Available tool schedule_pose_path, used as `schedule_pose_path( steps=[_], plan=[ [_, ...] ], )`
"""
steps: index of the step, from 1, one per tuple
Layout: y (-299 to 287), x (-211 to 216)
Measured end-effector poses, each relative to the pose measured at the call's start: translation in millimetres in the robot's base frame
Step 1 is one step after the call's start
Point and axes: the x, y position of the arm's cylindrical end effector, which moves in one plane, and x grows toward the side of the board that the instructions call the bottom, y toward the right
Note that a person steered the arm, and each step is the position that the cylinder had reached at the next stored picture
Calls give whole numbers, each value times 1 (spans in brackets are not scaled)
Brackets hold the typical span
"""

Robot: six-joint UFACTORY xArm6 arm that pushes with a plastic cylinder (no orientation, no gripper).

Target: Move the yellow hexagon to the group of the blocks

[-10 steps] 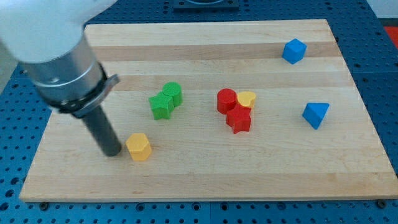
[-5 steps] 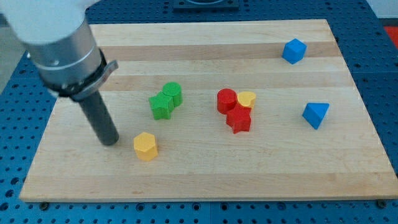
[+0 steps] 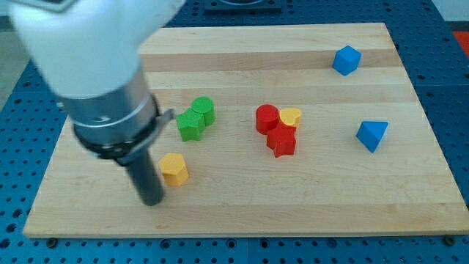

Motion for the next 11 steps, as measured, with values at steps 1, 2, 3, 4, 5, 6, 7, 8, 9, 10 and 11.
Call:
schedule_pose_path(
  steps=[1, 2, 3, 4, 5, 6, 7, 8, 9, 10, 11],
  plan=[
    [-37, -9],
    [-31, -28],
    [-8, -21],
    [43, -21],
    [93, -27],
    [120, -37],
    [115, -35],
    [77, -29],
    [36, -15],
    [26, -51],
    [26, -55]
  ],
)
